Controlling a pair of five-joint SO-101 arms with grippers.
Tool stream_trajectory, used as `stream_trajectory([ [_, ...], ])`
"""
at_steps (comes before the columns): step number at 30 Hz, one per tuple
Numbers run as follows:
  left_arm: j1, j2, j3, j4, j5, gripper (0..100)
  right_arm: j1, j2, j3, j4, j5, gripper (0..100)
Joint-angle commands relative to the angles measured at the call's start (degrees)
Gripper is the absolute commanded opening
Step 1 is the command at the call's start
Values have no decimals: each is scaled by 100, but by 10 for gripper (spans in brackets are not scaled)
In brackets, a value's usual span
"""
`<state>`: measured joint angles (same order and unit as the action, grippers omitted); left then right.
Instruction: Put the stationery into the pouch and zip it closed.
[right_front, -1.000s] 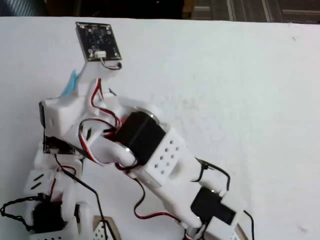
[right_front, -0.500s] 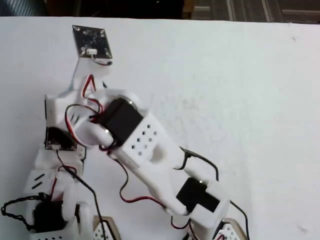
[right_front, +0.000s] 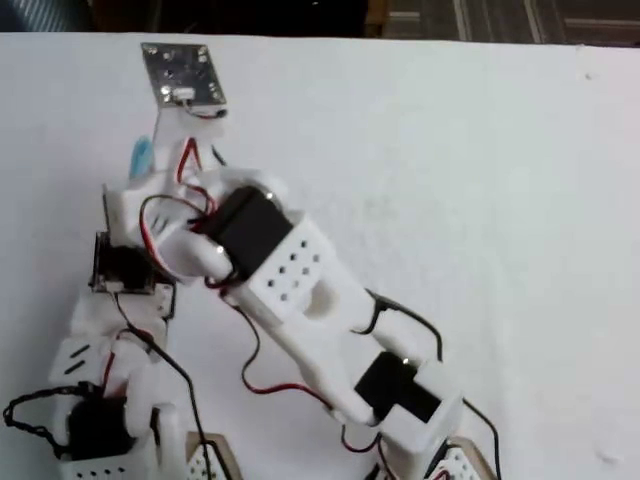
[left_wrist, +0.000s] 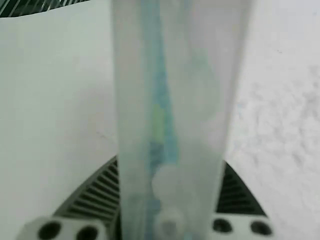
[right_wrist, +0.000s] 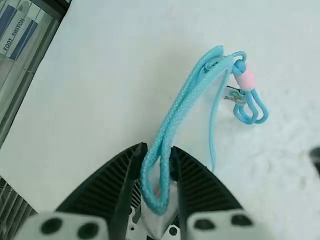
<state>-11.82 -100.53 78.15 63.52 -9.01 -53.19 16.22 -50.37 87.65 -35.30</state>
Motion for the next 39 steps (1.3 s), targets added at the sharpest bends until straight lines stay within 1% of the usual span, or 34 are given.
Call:
stream_trajectory([
  [1,66,-22,-70,53,26,206,646,-101,-62,-48,79,17],
  [3,84,-22,-70,53,26,210,866,-101,-62,-48,79,17],
  [5,101,-22,-70,62,62,242,1051,-101,-62,-48,79,17],
  [7,171,-22,-62,70,88,267,1130,-101,-62,-48,79,17],
  [11,286,-22,-62,193,88,267,1191,-92,-62,-127,299,17],
  [15,242,-22,-79,229,88,267,1209,-110,-62,-356,422,17],
  [17,101,-22,-158,229,114,267,1235,-110,-62,-479,607,17],
  [21,-92,-22,-782,440,501,269,1473,-75,-255,-831,941,17],
  [24,-92,-22,-1442,765,730,268,1596,-57,-510,-1086,1336,17],
  [27,-92,-22,-1960,923,809,268,1560,-110,-730,-1156,1811,17],
  [32,-154,-13,-2664,1160,818,268,1420,-110,-1055,-936,2927,17],
  [35,-646,13,-2866,1116,1002,267,1279,-119,-1152,-453,3429,17],
  [39,-1763,13,-2813,870,1486,251,1218,-312,-1609,268,4149,17],
])
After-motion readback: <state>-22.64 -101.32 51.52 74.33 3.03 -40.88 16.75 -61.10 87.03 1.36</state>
